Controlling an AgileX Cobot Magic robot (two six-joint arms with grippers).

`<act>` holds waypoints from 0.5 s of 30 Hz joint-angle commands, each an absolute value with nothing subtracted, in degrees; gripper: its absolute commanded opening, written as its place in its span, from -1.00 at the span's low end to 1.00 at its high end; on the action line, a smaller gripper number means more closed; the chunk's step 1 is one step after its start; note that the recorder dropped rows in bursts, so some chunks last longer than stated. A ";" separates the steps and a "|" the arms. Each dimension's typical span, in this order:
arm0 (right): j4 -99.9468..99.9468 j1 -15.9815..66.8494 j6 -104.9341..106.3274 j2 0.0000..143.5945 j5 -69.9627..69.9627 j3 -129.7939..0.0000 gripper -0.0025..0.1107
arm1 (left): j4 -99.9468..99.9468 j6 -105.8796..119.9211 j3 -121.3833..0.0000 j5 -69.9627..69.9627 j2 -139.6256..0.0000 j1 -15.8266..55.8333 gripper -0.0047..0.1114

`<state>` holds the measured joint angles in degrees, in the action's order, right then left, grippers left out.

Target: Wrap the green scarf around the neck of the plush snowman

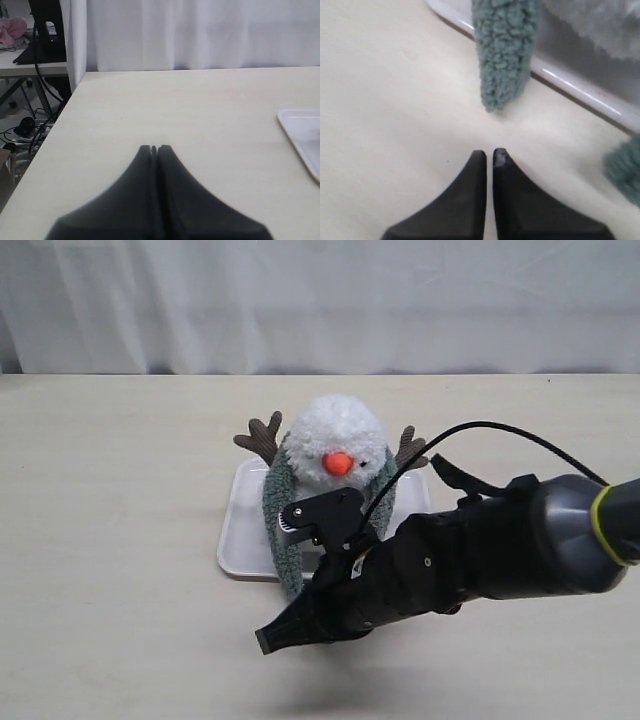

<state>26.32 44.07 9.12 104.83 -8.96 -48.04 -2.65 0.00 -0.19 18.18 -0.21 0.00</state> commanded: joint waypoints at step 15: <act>24.87 44.09 7.54 99.07 -8.97 -47.94 -0.03 | -2.41 0.00 0.00 17.64 0.00 0.03 -0.92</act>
<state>25.25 44.07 9.11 97.69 -10.69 -48.04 -2.65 0.00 -0.19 18.18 -0.21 0.00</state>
